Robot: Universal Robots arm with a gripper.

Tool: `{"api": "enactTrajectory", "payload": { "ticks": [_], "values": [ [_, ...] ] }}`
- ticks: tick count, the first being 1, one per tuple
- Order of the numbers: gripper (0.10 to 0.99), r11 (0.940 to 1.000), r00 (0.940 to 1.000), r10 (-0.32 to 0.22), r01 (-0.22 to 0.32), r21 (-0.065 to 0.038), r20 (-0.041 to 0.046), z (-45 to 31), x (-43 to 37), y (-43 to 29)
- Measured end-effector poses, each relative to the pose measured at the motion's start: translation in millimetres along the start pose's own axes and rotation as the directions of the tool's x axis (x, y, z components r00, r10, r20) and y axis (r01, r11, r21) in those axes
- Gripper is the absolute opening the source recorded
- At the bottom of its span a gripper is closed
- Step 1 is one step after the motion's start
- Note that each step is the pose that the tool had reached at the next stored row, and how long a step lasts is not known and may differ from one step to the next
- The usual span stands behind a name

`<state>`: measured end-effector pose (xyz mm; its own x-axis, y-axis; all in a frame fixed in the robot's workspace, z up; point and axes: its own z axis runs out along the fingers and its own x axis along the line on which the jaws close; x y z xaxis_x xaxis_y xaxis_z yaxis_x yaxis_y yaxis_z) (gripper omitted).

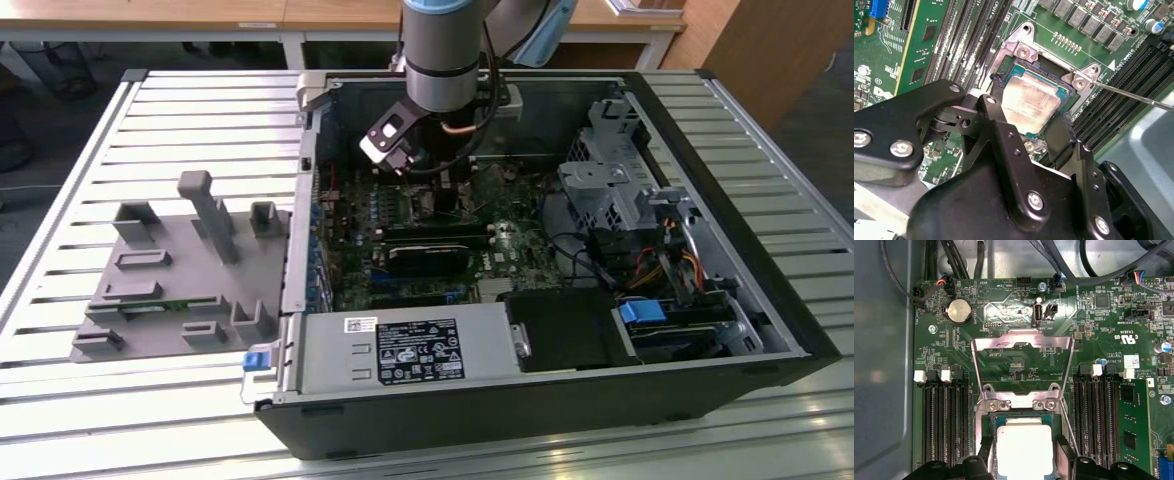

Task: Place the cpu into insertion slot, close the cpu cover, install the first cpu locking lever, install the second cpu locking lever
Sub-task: 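Place the cpu into insertion slot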

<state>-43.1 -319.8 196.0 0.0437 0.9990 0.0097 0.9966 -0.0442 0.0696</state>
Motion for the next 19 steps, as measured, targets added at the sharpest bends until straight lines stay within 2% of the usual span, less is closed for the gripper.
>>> {"api": "enactTrajectory", "payload": {
  "ticks": [11,19],
  "values": [
    [0.6,1.0,1.0,0.0,0.0,0.003,0.0002,1.5,2.6,0.6],
    [0.6,1.0,1.0,0.0,0.0,0.003,0.0003,-6.0,2.7,1.2]
  ]
}}
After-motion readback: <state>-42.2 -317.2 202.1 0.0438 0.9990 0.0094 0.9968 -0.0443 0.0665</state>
